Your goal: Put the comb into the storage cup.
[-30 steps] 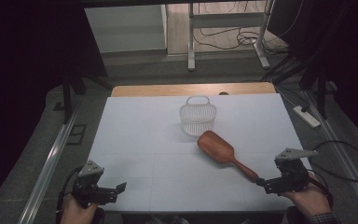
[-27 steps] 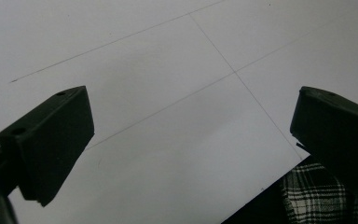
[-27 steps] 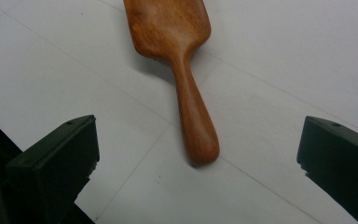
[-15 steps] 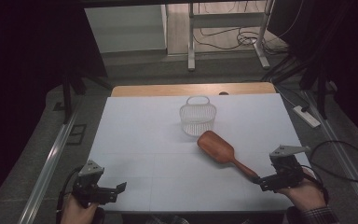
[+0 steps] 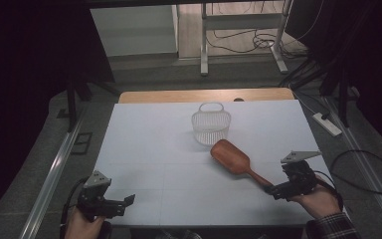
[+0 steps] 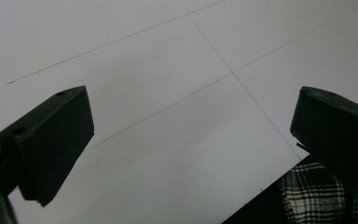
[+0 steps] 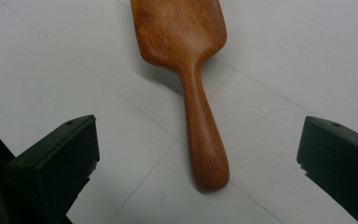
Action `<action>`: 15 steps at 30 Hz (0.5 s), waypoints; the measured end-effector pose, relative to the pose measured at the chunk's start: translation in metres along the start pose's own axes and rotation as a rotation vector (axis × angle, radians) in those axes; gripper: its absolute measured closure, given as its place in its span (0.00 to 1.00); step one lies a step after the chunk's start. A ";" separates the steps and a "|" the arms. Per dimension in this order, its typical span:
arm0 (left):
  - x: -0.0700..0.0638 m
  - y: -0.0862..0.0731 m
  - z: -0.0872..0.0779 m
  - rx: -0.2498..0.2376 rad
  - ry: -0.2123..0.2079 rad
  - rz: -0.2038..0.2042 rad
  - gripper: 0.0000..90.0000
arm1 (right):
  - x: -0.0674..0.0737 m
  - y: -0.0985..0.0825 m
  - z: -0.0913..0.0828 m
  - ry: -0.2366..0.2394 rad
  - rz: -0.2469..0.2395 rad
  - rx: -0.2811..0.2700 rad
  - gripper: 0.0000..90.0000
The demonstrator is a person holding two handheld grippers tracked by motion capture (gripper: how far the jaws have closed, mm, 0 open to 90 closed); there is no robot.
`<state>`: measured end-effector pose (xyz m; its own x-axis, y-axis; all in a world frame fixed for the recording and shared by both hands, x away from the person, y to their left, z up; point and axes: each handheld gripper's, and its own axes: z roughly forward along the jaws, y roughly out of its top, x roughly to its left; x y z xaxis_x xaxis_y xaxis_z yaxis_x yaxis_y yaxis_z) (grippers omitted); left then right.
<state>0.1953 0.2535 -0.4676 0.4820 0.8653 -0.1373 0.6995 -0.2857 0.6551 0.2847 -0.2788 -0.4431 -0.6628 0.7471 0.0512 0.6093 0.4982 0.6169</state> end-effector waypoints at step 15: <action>0.000 0.000 0.000 -0.001 -0.003 -0.001 0.00 | 0.001 0.013 0.014 -0.007 -0.047 0.039 0.00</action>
<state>0.1954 0.2532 -0.4677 0.4831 0.8643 -0.1399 0.6992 -0.2846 0.6559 0.2980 -0.2654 -0.4462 -0.6877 0.7258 0.0172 0.5942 0.5491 0.5877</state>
